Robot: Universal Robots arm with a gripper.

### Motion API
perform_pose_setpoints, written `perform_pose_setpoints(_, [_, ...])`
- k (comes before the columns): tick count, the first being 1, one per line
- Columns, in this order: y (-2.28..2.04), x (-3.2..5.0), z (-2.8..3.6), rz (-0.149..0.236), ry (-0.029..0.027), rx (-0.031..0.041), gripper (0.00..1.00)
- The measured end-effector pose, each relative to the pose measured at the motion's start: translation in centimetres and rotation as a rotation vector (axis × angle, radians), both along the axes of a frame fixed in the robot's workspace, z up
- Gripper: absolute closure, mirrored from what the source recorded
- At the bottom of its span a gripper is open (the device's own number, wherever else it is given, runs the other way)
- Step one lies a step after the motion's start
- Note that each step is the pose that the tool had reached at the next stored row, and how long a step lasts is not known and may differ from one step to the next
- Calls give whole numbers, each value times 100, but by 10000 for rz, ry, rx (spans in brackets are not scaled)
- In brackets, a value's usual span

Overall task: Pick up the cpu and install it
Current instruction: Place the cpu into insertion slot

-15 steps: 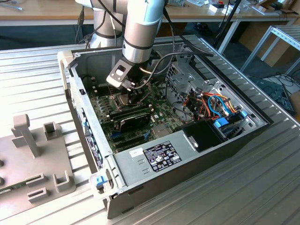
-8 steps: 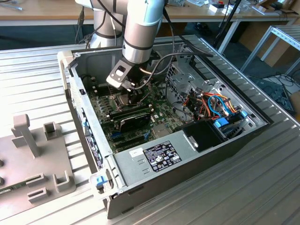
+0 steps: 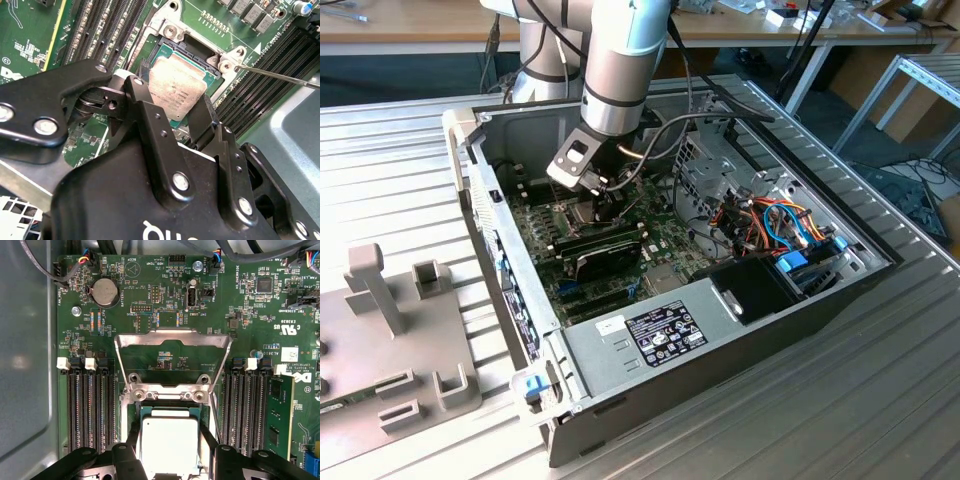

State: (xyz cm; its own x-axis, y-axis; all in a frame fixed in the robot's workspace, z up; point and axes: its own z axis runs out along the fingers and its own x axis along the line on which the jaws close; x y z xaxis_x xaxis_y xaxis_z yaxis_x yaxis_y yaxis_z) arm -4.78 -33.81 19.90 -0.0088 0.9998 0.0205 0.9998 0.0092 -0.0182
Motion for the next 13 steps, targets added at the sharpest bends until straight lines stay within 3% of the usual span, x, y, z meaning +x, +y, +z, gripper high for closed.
perform_pose_setpoints(13, [5,-1,-13,0,2,-4,45])
